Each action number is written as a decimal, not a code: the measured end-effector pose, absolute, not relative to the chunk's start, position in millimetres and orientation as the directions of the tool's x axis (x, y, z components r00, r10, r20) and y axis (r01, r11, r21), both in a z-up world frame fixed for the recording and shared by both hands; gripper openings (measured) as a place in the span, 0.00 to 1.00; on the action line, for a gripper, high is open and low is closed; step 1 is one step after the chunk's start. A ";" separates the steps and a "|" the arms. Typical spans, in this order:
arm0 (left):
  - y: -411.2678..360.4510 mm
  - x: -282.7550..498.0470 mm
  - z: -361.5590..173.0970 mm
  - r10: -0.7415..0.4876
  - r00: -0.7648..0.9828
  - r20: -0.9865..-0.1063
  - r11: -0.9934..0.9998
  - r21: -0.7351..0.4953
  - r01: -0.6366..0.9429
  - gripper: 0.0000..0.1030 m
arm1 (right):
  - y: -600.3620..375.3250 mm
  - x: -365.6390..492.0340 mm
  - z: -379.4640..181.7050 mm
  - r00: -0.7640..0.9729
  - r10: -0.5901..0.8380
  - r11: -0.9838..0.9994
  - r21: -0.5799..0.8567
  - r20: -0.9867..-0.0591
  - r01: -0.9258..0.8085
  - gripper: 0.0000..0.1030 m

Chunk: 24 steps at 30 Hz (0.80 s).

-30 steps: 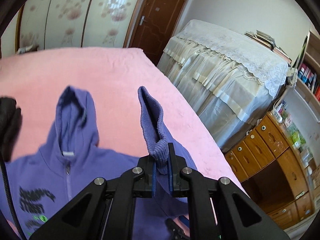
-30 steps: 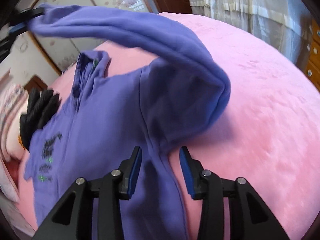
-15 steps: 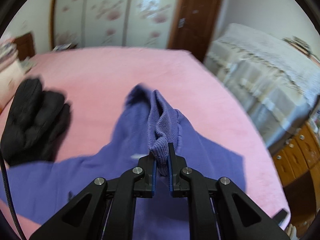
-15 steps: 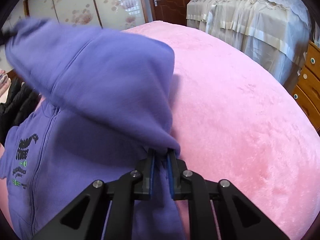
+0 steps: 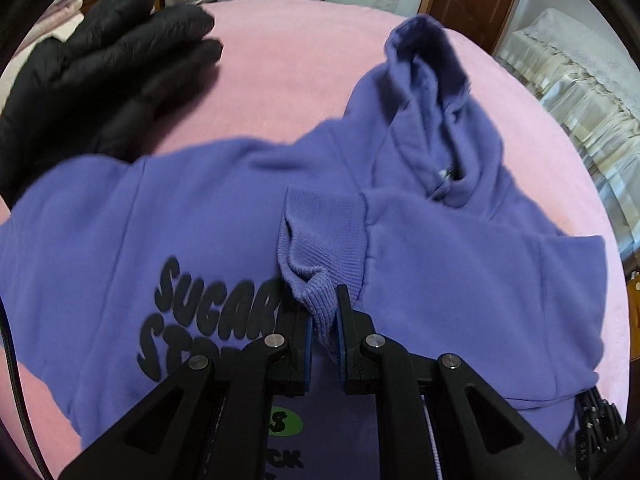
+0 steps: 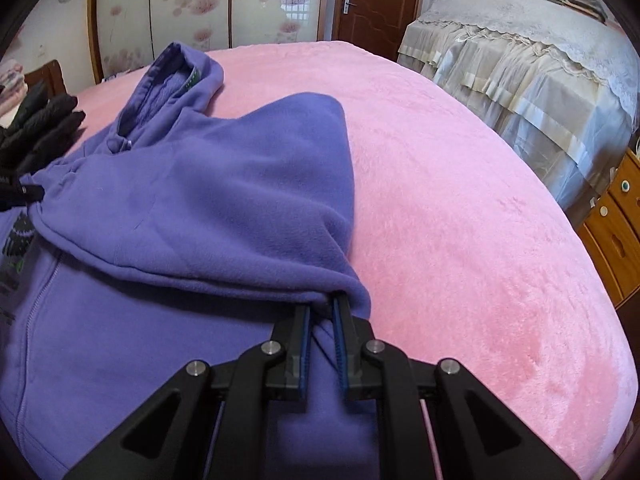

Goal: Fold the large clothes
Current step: 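Lay the folded side down and open the right tool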

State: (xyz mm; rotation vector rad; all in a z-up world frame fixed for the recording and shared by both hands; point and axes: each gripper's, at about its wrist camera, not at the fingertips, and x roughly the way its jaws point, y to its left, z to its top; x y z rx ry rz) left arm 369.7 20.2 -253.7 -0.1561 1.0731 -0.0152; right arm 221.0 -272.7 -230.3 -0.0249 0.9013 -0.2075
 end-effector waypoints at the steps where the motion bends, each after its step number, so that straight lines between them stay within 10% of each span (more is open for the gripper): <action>1: 20.7 370.1 -255.8 -0.089 0.477 -0.874 0.988 -0.138 -0.069 0.08 | -271.3 220.7 -229.7 0.602 -0.195 0.979 -0.118 -0.775 0.165 0.11; 18: 39.5 347.6 -262.3 -0.140 0.493 -0.858 0.972 -0.214 -0.096 0.13 | -265.6 220.6 -231.8 0.597 -0.238 0.971 -0.179 -0.766 0.158 0.11; 24: 46.3 344.5 -242.2 -0.107 0.471 -0.876 0.979 -0.175 -0.104 0.61 | -270.3 218.7 -217.3 0.566 -0.192 0.981 -0.144 -0.801 0.129 0.16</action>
